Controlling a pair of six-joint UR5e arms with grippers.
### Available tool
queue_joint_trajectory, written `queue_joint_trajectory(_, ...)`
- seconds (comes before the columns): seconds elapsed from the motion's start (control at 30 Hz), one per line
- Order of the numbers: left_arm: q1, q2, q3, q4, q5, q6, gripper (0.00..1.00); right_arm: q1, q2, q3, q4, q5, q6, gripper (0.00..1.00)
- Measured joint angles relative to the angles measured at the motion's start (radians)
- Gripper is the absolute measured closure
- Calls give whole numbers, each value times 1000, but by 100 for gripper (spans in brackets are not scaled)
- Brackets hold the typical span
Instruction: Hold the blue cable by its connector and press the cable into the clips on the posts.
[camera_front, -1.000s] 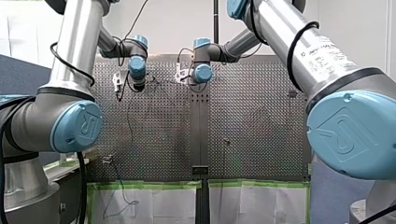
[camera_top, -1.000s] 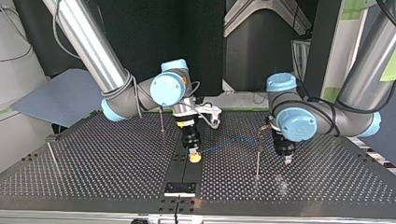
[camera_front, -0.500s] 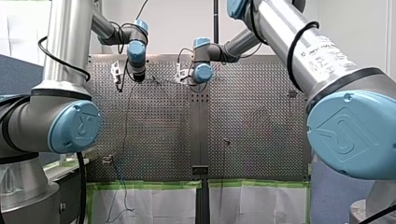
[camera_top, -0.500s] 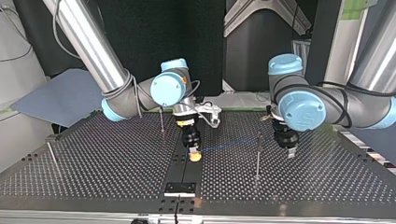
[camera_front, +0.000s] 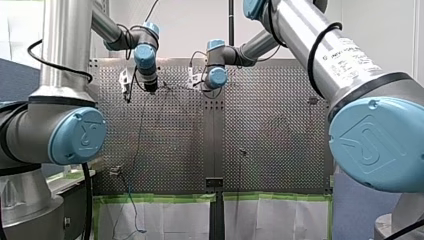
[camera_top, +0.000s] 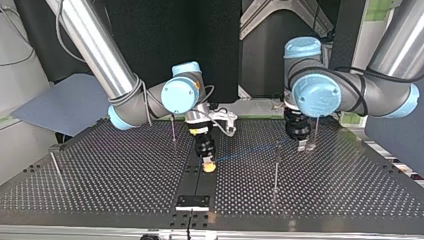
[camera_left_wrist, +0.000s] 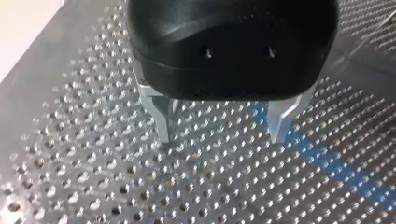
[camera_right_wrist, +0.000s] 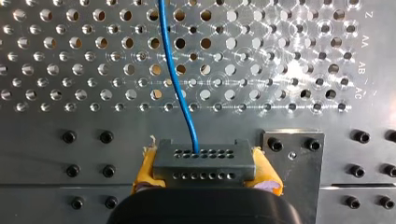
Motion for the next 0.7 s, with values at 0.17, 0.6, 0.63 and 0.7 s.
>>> queue_joint_trajectory(0.17, -19, 39, -22, 0, 2, 1, 0, 1, 0, 0, 1, 0, 0, 100)
queue_joint_trajectory(0.6, -65, 57, -25, 6, 2, 9, 0, 1, 0, 0, 1, 0, 0, 100)
queue_joint_trajectory(0.63, -68, 57, -25, 9, 1, 10, 0, 1, 0, 0, 1, 0, 0, 100)
queue_joint_trajectory(0.7, -71, 57, -25, 13, -1, 11, 0, 1, 0, 1, 2, 0, 0, 100)
